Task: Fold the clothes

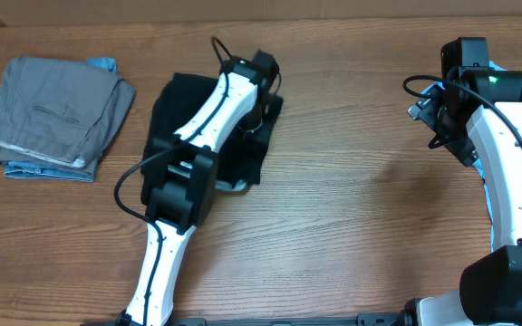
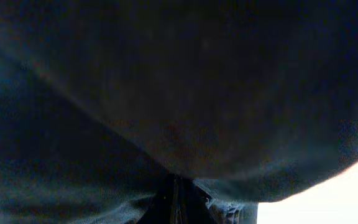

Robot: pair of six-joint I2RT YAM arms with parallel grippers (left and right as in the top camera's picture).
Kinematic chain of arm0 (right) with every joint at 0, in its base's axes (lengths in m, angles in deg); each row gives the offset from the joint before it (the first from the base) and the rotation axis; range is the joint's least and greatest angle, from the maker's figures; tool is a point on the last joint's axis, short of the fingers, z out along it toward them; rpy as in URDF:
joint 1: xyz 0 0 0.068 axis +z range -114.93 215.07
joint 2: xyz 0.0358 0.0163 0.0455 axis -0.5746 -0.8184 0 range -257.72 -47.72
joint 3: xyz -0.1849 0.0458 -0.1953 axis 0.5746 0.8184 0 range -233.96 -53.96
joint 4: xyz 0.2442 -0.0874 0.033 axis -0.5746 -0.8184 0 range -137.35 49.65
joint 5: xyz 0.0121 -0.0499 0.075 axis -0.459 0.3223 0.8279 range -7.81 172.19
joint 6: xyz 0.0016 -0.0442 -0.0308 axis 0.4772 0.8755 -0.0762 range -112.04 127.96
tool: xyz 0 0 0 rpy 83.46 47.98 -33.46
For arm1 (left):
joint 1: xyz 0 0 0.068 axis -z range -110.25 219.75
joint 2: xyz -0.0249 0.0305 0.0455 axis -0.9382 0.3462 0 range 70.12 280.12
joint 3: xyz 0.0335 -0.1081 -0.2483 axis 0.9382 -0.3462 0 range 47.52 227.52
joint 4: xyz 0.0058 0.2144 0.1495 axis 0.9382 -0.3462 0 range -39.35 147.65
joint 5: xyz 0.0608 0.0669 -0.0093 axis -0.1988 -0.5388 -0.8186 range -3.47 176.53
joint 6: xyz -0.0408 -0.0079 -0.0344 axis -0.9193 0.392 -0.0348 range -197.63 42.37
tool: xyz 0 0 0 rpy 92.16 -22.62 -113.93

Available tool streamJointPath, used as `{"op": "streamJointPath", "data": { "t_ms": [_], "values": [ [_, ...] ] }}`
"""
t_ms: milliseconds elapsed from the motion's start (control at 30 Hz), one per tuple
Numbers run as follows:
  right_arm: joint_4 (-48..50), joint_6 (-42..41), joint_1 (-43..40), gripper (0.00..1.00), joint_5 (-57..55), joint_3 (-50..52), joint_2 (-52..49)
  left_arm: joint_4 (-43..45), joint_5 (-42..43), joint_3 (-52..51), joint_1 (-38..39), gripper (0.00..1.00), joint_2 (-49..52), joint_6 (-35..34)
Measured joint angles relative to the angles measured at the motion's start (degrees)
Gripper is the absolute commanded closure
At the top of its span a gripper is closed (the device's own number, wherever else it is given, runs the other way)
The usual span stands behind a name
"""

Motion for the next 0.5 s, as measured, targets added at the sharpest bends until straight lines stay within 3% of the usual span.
{"op": "streamJointPath", "data": {
  "t_ms": [167, 300, 500],
  "values": [
    [0.0, 0.0, 0.0, 0.0, 0.0, 0.0, 0.0, -6.3, -0.3, -0.5, 4.6, 0.96, 0.2, 5.4],
    [0.0, 0.0, 0.0, 0.0, 0.0, 0.0, 0.0, -11.5, -0.1, -0.9, 8.9, 0.96, 0.5, 5.3],
    [0.0, 0.0, 0.0, 0.0, 0.0, 0.0, 0.0, -15.9, -0.2, -1.1, 9.6, 0.96, 1.0, 3.5]
  ]
}}
